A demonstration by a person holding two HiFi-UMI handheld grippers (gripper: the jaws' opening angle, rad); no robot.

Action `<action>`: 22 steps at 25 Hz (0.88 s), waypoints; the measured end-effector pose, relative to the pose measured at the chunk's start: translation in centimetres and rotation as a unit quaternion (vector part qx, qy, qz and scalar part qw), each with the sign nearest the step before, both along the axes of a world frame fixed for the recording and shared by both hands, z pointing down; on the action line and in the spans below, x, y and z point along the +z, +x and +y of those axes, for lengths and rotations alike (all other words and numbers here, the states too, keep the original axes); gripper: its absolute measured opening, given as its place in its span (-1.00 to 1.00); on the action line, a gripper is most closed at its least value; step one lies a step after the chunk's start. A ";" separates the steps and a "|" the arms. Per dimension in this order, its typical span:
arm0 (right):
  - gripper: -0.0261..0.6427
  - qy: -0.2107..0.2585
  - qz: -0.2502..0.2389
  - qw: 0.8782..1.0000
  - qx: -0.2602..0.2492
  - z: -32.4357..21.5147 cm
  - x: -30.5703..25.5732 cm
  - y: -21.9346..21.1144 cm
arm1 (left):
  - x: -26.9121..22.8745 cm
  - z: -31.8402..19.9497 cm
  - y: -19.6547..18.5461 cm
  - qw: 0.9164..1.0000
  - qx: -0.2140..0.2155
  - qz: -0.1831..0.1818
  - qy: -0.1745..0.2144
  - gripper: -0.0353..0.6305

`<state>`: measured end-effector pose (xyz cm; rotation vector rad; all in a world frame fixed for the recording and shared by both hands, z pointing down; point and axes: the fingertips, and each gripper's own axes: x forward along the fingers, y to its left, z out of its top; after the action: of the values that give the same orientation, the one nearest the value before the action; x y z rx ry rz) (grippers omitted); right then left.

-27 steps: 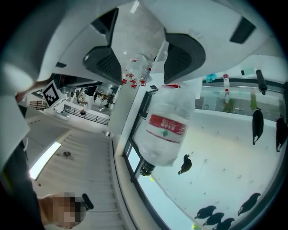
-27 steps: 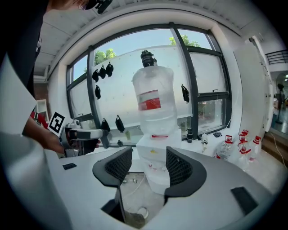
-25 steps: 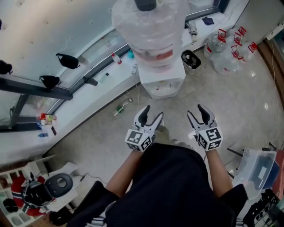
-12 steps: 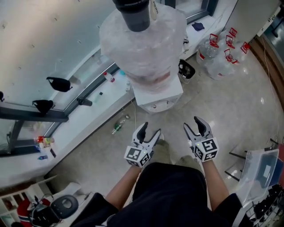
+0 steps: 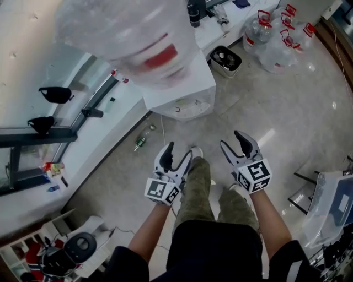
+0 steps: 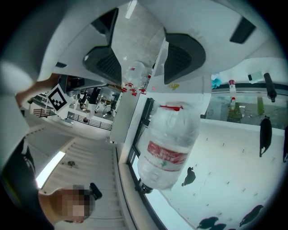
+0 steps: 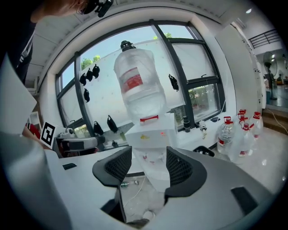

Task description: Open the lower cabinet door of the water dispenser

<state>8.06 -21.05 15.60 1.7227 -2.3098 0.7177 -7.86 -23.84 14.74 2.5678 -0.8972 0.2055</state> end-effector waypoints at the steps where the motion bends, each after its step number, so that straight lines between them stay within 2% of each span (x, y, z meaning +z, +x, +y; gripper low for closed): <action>1: -0.30 0.003 0.000 1.000 -0.002 0.4 1.2 0.4 | 1.2 0.3 0.5 1.000 -0.005 0.000 0.001 -0.07; 7: -0.30 0.001 -0.006 1.000 0.017 2.5 9.2 1.3 | 7.9 1.5 2.5 1.000 -0.006 -0.007 -0.006 -0.07; 17: -0.30 0.010 -0.007 0.999 0.047 -2.5 25.9 3.9 | 20.0 -2.4 7.7 0.998 0.053 -0.022 0.033 -0.07; 22: -0.30 0.029 -0.027 0.997 0.065 -5.1 34.0 4.7 | 27.4 -5.2 7.5 0.998 0.048 -0.020 0.030 -0.07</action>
<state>12.71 -26.15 49.62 1.9178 -2.2898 0.7351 -0.32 -29.00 42.18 2.6742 -0.8067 0.2632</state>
